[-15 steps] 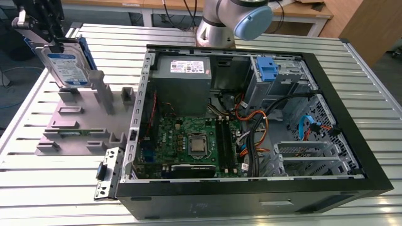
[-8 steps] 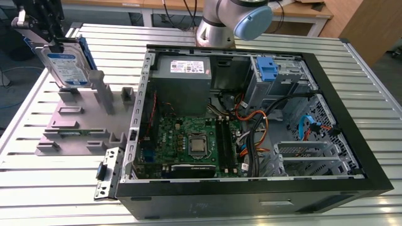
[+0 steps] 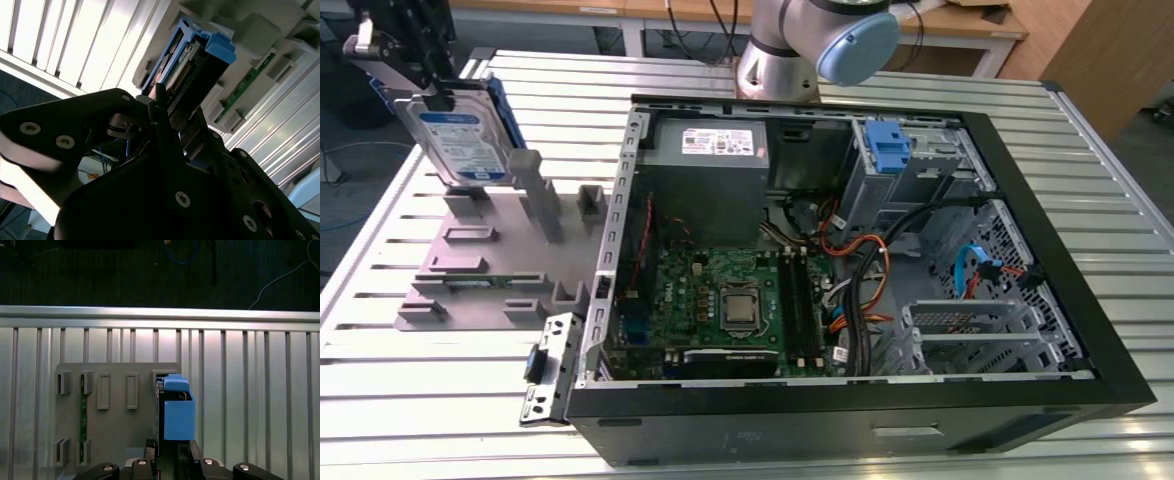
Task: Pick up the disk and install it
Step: 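Pick up the disk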
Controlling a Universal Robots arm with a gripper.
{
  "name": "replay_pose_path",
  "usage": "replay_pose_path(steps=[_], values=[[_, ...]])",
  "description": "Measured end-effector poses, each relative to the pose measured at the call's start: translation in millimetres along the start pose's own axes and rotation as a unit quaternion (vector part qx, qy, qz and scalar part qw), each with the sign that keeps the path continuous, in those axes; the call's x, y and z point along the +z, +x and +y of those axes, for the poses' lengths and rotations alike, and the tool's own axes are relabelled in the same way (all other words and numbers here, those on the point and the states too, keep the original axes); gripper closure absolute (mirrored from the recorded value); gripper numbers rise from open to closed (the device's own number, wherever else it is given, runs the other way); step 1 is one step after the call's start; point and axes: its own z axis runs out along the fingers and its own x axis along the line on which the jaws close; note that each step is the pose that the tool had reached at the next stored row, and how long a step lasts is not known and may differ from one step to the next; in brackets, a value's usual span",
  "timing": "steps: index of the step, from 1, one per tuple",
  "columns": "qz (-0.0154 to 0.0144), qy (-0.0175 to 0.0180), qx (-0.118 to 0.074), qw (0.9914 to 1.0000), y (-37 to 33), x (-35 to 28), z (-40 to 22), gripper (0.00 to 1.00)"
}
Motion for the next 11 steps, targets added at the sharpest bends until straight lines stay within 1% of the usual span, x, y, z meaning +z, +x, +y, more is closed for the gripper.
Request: replay_pose_path(steps=[4, 5, 7, 9, 11], values=[[-0.0001, 0.0002, 0.0, 1.0, -0.4, -7.3, 0.2, 0.65], [-0.0001, 0.0003, 0.0, 1.0, -0.6, -11.9, 0.3, 0.65], [-0.0001, 0.0002, 0.0, 1.0, -0.9, -16.3, 0.4, 0.65], [-0.0001, 0.0002, 0.0, 1.0, -1.0, -19.2, 0.5, 0.65], [-0.0002, 0.0004, 0.0, 1.0, -1.1, -19.6, 0.5, 0.65]])
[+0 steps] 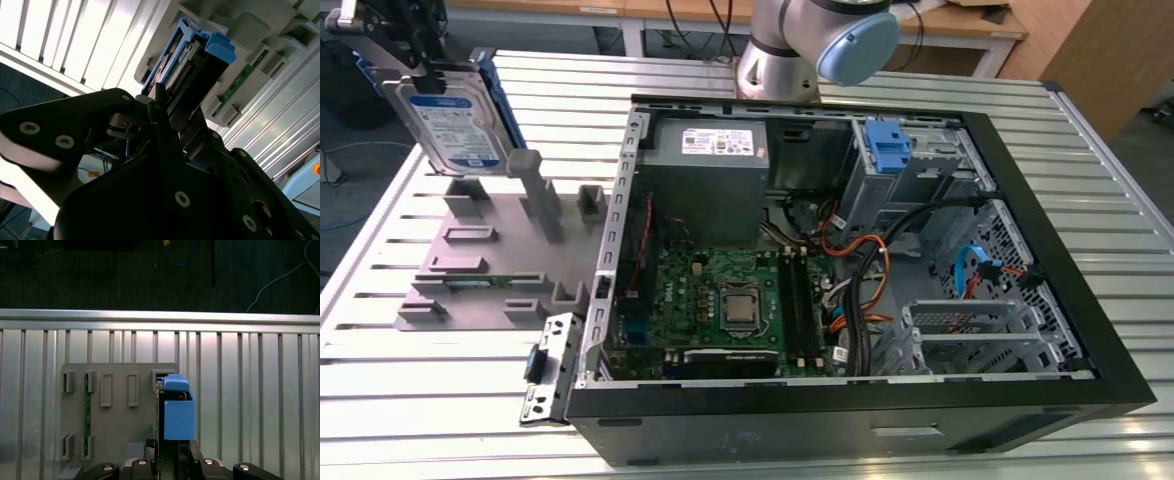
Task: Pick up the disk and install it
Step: 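Pick up the disk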
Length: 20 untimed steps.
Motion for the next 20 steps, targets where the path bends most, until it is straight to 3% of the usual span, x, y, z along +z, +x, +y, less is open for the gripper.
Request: replay_pose_path(steps=[5, 10, 20], values=[[0.0001, -0.0001, 0.0, 1.0, 0.0, -0.5, 0.0, 0.65], [0.0001, -0.0001, 0.0, 1.0, -0.3, -5.2, 0.1, 0.65], [0.0001, -0.0001, 0.0, 1.0, -0.3, -5.9, 0.1, 0.65]])
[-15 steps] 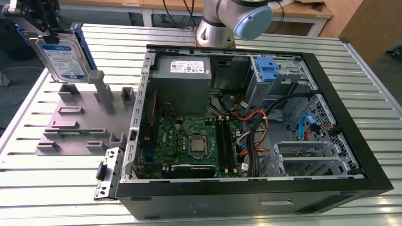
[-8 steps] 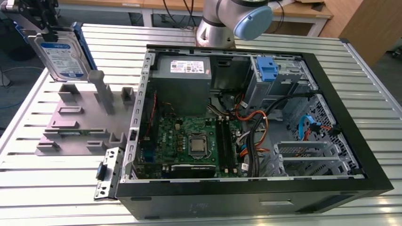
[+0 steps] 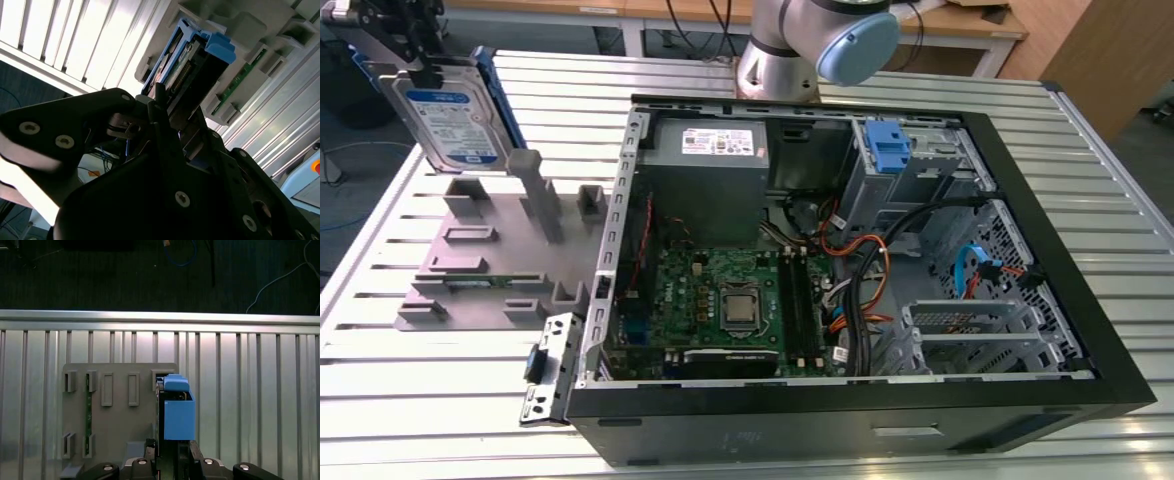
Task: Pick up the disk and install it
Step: 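Pick up the disk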
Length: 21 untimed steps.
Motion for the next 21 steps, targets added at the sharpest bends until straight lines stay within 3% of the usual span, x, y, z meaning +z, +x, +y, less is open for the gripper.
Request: replay_pose_path(steps=[6, 15, 21], values=[[0.0001, -0.0002, 0.0, 1.0, -0.1, -1.9, 0.0, 0.65], [0.0, 0.0, 0.0, 1.0, -0.8, -15.1, 0.4, 0.65], [0.0, 0.0, 0.0, 1.0, -0.8, -15.3, 0.4, 0.65]])
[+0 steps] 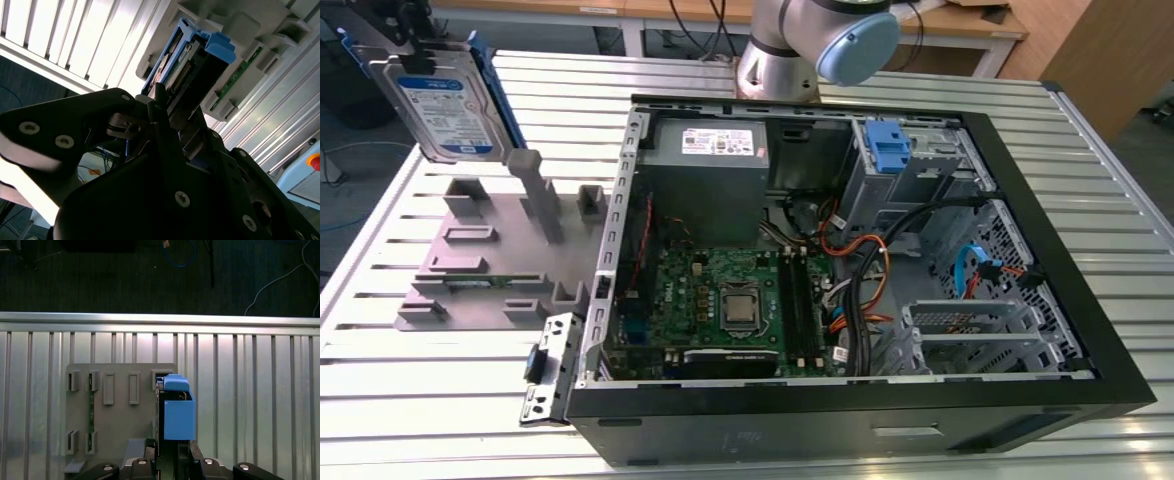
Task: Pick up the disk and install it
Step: 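Pick up the disk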
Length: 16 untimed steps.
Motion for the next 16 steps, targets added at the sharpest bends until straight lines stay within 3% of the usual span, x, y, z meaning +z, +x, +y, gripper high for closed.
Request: replay_pose_path(steps=[8, 16], values=[[0.0001, -0.0001, 0.0, 1.0, 0.0, -0.8, 0.0, 0.65], [0.0, 0.0, 0.0, 1.0, -0.6, -11.5, 0.3, 0.65]])
